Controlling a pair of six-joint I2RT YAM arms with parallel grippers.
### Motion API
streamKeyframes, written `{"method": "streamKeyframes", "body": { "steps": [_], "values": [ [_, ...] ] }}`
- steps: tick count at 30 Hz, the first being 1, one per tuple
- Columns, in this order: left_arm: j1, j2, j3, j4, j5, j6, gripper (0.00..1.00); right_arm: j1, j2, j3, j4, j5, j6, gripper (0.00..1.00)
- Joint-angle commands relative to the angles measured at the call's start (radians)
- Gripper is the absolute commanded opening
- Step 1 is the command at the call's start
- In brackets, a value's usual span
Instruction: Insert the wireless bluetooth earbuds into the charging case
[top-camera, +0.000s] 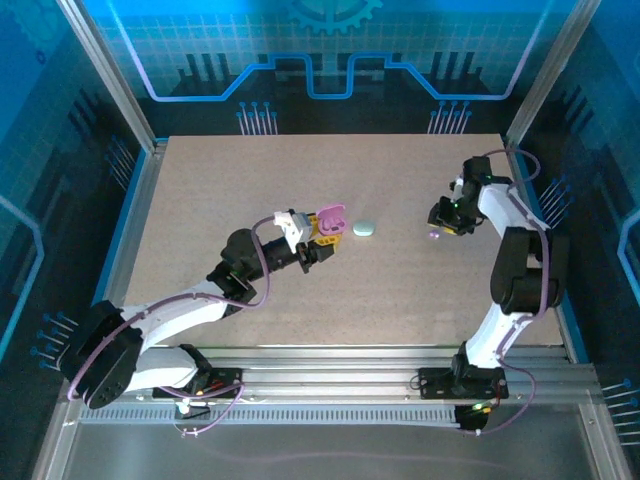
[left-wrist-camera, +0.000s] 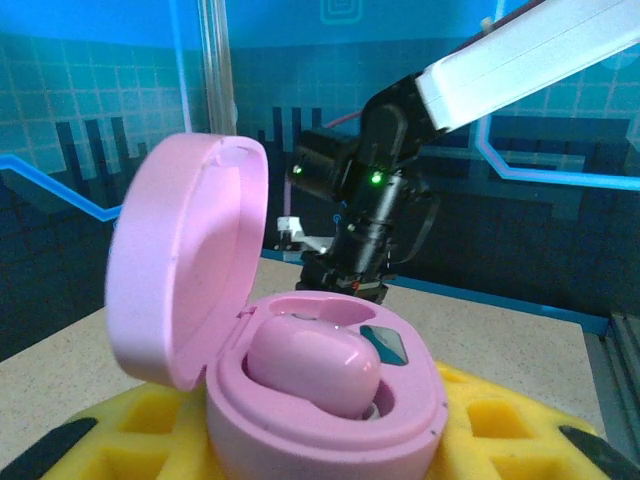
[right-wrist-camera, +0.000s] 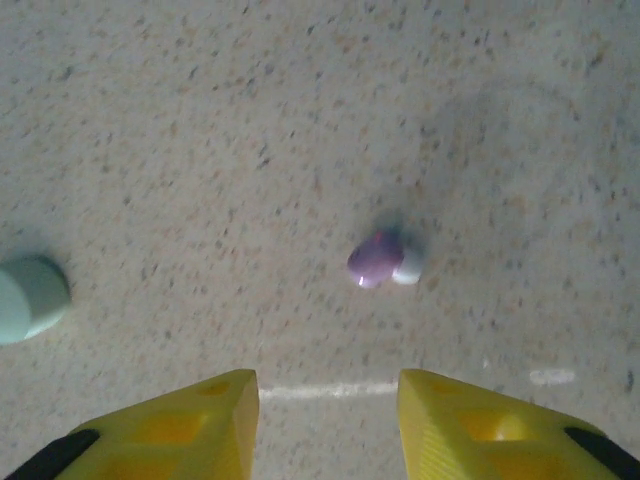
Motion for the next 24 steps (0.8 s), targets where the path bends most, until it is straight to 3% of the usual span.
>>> {"method": "streamKeyframes", "body": {
  "steps": [1,13,24],
  "values": [
    [-0.009,-0.038,-0.018,0.008,0.011,0.003,0.32,-0.017,0.088,0.098,-0.040,0.023,-0.044,0.43],
    [-0.010,-0.061,-0.023,-0.019,0.008,0.011,0.32,-0.039,0.292,0.218,-0.080,-0.097,-0.067,0.42],
    [-0.009,-0.046,-0.016,-0.017,0.010,0.009,0.32,-0.042,0.339,0.216,-0.116,-0.167,-0.083,0.41]
  ]
}}
